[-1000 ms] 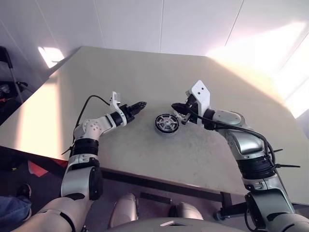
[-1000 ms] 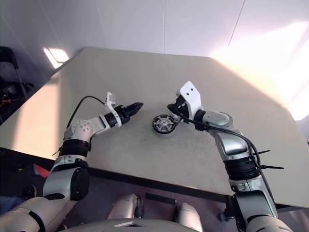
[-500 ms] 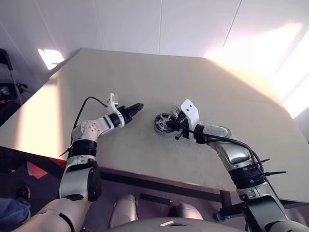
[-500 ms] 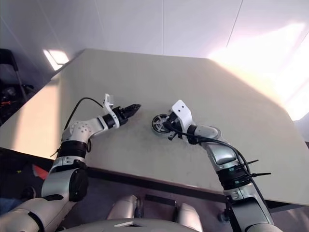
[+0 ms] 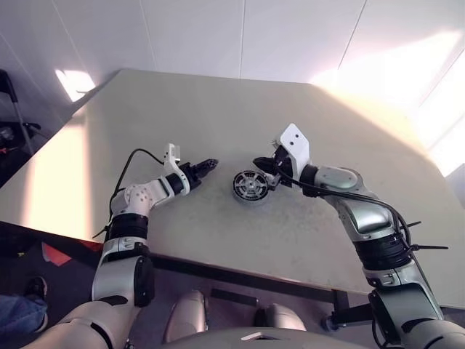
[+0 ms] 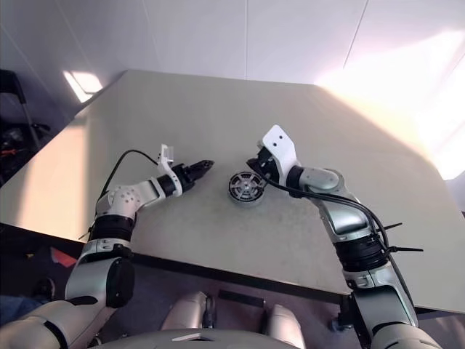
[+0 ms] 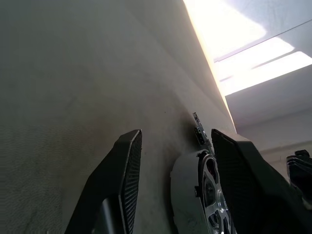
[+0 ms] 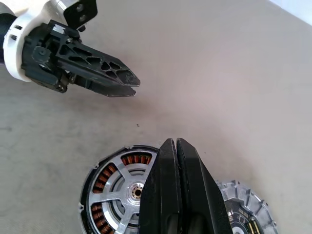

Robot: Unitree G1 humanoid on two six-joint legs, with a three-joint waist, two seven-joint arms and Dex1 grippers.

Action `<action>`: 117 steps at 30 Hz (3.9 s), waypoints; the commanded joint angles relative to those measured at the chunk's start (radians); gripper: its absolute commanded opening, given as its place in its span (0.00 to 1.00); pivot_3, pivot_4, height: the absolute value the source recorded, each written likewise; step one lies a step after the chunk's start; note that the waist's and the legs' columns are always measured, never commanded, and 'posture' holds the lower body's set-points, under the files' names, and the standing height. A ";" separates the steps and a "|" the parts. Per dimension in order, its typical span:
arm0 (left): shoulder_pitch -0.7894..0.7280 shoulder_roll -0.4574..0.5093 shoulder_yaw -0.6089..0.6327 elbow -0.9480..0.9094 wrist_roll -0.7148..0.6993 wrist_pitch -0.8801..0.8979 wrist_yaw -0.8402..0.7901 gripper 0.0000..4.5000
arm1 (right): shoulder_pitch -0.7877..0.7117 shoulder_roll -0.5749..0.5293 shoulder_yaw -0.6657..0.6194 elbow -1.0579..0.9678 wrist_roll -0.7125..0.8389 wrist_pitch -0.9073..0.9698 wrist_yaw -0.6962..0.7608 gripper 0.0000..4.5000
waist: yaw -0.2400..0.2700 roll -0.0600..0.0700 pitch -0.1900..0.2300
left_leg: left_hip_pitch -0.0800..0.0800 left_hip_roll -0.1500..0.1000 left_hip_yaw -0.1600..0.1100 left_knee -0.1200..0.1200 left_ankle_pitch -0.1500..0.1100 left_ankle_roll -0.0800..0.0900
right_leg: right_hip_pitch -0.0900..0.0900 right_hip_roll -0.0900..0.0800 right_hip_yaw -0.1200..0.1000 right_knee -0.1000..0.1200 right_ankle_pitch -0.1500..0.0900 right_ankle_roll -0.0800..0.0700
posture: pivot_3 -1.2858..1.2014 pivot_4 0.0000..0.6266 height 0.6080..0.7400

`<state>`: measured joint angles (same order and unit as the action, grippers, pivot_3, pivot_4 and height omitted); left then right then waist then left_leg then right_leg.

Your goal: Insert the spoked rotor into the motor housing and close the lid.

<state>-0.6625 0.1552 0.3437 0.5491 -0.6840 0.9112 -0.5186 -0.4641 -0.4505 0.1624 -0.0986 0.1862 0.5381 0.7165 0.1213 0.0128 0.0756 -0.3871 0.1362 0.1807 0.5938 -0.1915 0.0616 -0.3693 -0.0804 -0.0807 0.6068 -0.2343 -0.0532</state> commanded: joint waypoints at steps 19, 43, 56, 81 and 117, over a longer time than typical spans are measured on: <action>-0.002 0.009 -0.016 -0.018 0.009 -0.036 -0.025 0.53 | -0.017 0.024 -0.054 0.008 0.023 -0.058 0.006 0.00 | -0.001 0.000 0.000 | 0.001 0.000 0.000 0.000 0.000 0.000 | 0.001 0.000 0.000 0.001 0.000 0.000 | 0.52 0.00 1.00; 0.006 0.010 -0.035 -0.006 0.030 -0.052 -0.038 0.53 | 0.006 -0.042 -0.015 -0.010 -0.019 -0.108 0.059 0.00 | 0.000 0.000 0.000 | 0.002 0.000 0.000 0.000 0.000 -0.001 | 0.002 0.000 0.000 0.001 0.000 0.000 | 0.52 0.00 1.00; -0.007 0.001 -0.036 0.030 0.052 -0.105 -0.055 0.54 | -0.275 -0.442 0.235 0.288 -0.387 -0.729 0.462 0.41 | -0.013 -0.001 0.001 | 0.004 0.000 0.000 0.003 0.000 0.000 | 0.004 0.000 0.000 0.002 0.000 0.000 | 0.52 0.00 1.00; 0.104 -0.026 -0.008 -0.124 0.014 -0.076 0.029 0.54 | -0.398 -0.227 0.369 0.563 -0.593 -1.060 0.471 0.41 | -0.027 -0.001 0.001 | -0.004 0.002 -0.001 0.019 -0.004 0.007 | 0.000 -0.001 -0.001 0.012 0.001 -0.001 | 0.52 0.00 1.00; 0.136 -0.058 -0.007 -0.155 0.010 -0.085 0.063 0.54 | -0.287 -0.161 0.217 0.222 -0.319 -0.308 0.693 0.00 | -0.041 -0.002 0.002 | -0.007 0.002 -0.001 0.018 -0.003 0.010 | -0.003 -0.001 0.000 0.012 0.001 -0.001 | 0.52 0.00 1.00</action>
<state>-0.5278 0.0990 0.3398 0.4255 -0.6628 0.8372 -0.4503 -0.7264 -0.6078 0.4393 0.2164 -0.1875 0.1475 1.3955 0.0803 0.0107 0.0776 -0.3939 0.1383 0.1799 0.6121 -0.1948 0.0704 -0.3720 -0.0810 -0.0811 0.6186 -0.2338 -0.0541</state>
